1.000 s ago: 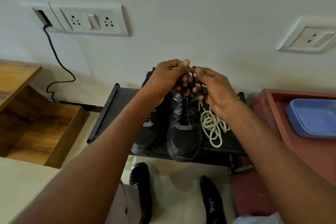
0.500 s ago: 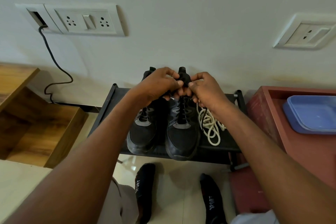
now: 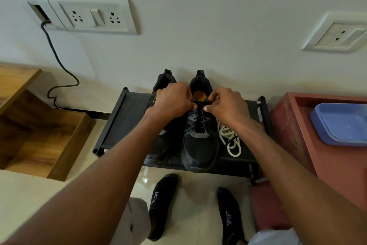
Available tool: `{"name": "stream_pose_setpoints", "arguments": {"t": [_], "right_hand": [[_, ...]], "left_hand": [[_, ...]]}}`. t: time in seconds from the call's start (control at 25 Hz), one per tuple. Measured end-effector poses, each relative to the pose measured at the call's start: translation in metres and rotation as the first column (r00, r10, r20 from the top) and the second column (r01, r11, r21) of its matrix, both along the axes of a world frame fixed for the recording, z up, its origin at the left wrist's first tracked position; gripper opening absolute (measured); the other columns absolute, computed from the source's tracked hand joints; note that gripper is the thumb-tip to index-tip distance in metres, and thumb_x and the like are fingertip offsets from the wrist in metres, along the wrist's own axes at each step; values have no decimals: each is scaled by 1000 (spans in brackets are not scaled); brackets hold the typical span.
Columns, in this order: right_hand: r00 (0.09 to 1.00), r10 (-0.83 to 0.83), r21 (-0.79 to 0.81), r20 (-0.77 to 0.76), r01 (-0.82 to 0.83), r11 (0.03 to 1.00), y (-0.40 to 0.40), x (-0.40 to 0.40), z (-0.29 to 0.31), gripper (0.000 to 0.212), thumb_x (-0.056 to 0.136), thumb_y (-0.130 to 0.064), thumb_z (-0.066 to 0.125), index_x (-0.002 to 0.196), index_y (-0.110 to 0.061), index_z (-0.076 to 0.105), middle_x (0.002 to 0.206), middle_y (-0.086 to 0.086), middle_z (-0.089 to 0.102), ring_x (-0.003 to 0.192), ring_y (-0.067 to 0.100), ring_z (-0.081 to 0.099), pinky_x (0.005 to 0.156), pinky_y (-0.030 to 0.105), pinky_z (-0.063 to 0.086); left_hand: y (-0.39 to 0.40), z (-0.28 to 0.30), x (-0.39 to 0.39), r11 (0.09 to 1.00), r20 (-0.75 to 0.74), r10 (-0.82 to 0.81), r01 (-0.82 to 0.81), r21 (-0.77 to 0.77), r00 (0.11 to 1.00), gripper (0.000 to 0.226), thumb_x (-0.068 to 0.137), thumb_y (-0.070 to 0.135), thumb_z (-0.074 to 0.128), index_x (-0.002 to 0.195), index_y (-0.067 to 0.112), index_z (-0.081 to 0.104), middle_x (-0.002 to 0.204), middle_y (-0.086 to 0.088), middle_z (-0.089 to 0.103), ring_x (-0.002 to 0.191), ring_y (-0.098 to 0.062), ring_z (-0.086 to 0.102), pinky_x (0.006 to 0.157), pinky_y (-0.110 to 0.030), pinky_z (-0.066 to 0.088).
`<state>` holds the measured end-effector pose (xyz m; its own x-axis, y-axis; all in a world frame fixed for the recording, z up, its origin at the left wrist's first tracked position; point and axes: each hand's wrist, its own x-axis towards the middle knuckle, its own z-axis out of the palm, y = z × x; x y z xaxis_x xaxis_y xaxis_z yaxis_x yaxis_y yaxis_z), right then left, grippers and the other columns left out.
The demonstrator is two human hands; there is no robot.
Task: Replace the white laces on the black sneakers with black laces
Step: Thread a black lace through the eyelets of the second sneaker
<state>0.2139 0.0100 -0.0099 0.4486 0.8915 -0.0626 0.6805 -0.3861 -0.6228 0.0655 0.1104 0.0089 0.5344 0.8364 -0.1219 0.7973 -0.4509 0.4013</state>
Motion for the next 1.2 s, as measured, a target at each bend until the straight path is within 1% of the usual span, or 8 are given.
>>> {"name": "stream_pose_setpoints", "arguments": {"t": [0.2, 0.4, 0.72, 0.88, 0.96, 1.04, 1.12, 1.2], "right_hand": [[997, 8, 29, 80, -11, 1000, -1, 1, 1, 11, 90, -26, 80, 88, -30, 70, 90, -3, 72, 85, 19, 70, 82, 42, 61], [998, 36, -14, 56, -35, 999, -4, 1, -1, 17, 87, -27, 85, 78, -26, 70, 84, -6, 72, 81, 15, 71, 75, 35, 59], [983, 14, -13, 181, -12, 1000, -3, 0, 0, 15, 95, -12, 71, 87, -23, 65, 88, 2, 69, 82, 25, 68, 71, 34, 54], [980, 27, -84, 199, -11, 996, -2, 2, 7, 6, 94, -9, 67, 92, -13, 71, 88, 7, 72, 80, 26, 68, 74, 38, 58], [998, -10, -103, 67, 17, 994, 0, 7, 13, 12, 92, -13, 66, 87, -6, 75, 79, 15, 73, 71, 24, 69, 71, 38, 60], [952, -97, -52, -291, 86, 995, 1, 7, 24, 17, 93, -19, 70, 84, -7, 77, 73, 12, 73, 67, 20, 67, 69, 35, 53], [789, -113, 18, -604, 155, 988, 2, 2, 33, 18, 95, -23, 71, 88, -7, 78, 77, 5, 75, 70, 18, 68, 71, 35, 52], [638, -105, 58, -763, 229, 972, 2, -4, 34, 18, 97, -26, 71, 92, -11, 77, 83, 2, 77, 75, 18, 69, 71, 33, 52]], "left_hand": [[1, -2, -5, 999, 54, 1, 1, -32, 999, 25, 82, 31, 87, 69, 26, 65, 80, 3, 70, 80, -22, 68, 71, -35, 52], [2, -3, -6, 998, 115, -18, 25, -63, 993, 14, 88, 32, 81, 78, 23, 75, 66, 6, 70, 75, -17, 71, 75, -38, 59], [-1, 3, -5, 999, 0, -20, 20, 46, 1000, 22, 88, 29, 81, 73, 25, 64, 79, -1, 71, 80, -25, 69, 77, -40, 56], [6, 4, -5, 997, 49, -1, 5, -71, 999, 29, 88, 34, 80, 71, 15, 67, 76, -3, 70, 75, -23, 68, 73, -37, 56], [12, 7, -7, 973, 189, 76, -31, -230, 979, 39, 89, 35, 79, 73, 2, 65, 70, -5, 63, 67, -20, 61, 66, -34, 49], [11, 11, -7, 937, 356, 175, -44, -348, 918, 31, 90, 33, 76, 77, 7, 64, 69, -8, 55, 62, -18, 52, 61, -31, 44], [3, 14, -1, 903, 502, 256, -18, -430, 826, 24, 94, 25, 73, 81, 8, 63, 71, -10, 61, 61, -15, 55, 59, -28, 46], [-4, 14, 6, 847, 618, 352, 42, -530, 703, 25, 98, 15, 68, 77, 10, 56, 78, -13, 70, 63, -15, 64, 58, -25, 49]]}}
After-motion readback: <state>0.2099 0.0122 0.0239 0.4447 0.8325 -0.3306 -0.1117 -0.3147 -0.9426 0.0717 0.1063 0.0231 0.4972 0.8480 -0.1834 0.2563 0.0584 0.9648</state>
